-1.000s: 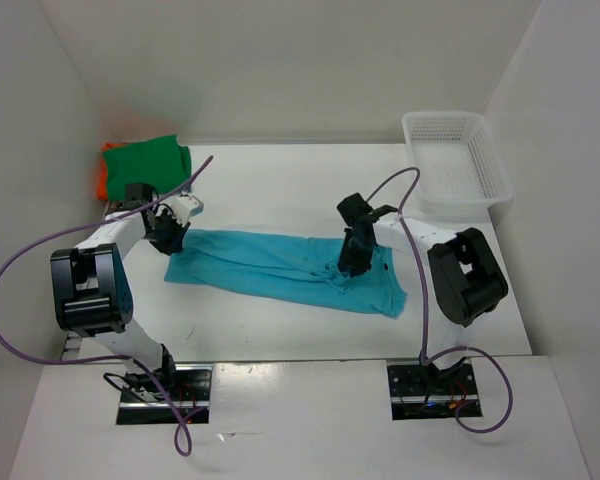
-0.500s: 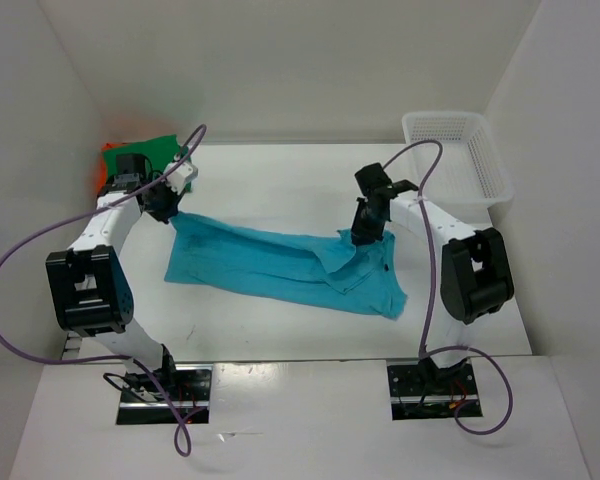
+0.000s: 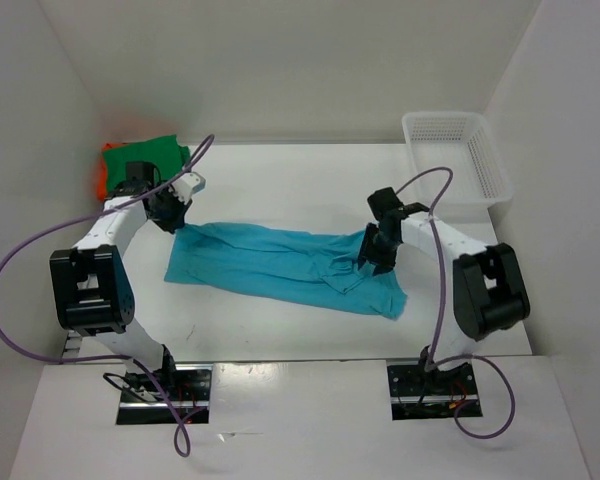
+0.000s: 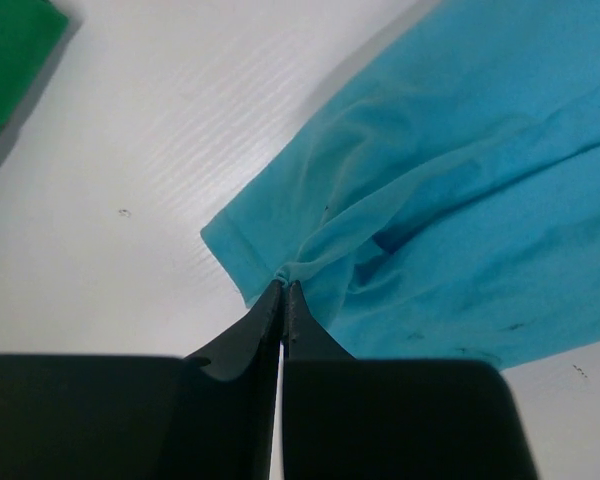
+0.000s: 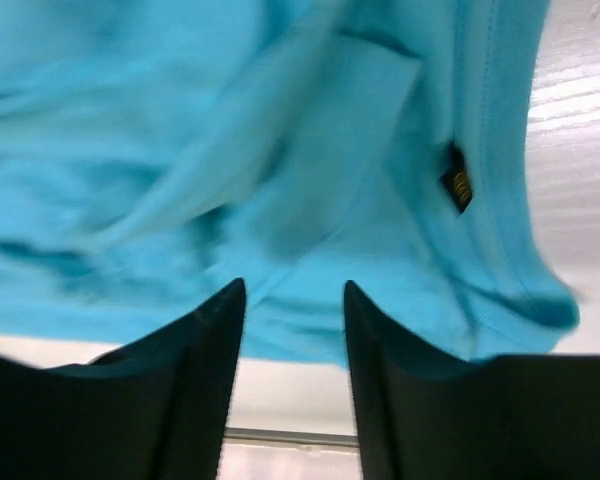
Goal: Fold and stack the t-shirts
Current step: Fold the other side of the tshirt into a rectangle
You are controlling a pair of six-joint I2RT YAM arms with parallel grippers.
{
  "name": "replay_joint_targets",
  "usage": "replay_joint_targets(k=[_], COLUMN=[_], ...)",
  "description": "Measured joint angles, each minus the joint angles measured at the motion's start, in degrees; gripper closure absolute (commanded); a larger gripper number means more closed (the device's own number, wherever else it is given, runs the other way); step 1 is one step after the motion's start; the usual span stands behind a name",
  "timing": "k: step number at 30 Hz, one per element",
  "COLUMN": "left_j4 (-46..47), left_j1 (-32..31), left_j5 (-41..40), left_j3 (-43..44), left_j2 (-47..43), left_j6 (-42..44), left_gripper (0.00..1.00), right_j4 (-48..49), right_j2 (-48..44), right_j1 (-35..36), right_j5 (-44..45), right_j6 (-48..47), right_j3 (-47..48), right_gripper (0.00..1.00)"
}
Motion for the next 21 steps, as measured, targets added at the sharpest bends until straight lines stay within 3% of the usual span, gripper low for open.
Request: replay_joint_targets(k=[3,7,12,21], left_j4=[-0.5,-0.5,-0.6,-0.7], left_j1=[0.0,0.0,0.0,0.0], left_j5=[0.0,0.1,0.1,0.9], left_j3=[-0.5,-0.7,-1.4,-2.3], left_j2=[0.0,0.0,0.0,0.0], left_j6=[-0.1,-0.2,-0.3,-0.3], left_gripper=[1.00,1.00,1.00,1.00], right_j4=[-1.4,-2.0,-3.9,-6.4], right_j2=[-4.7,-1.0,8.3,13.1], right_j1=[3.4,11.0,16.9,17.0], right_j5=[3.1,7.6,10.9,14.6], right_j6=[0.7,1.4,2.9,4.8], right_j3=[4.1,15.3,17.8,19.9], right_gripper=[0.38,0.31,0.30,0.30])
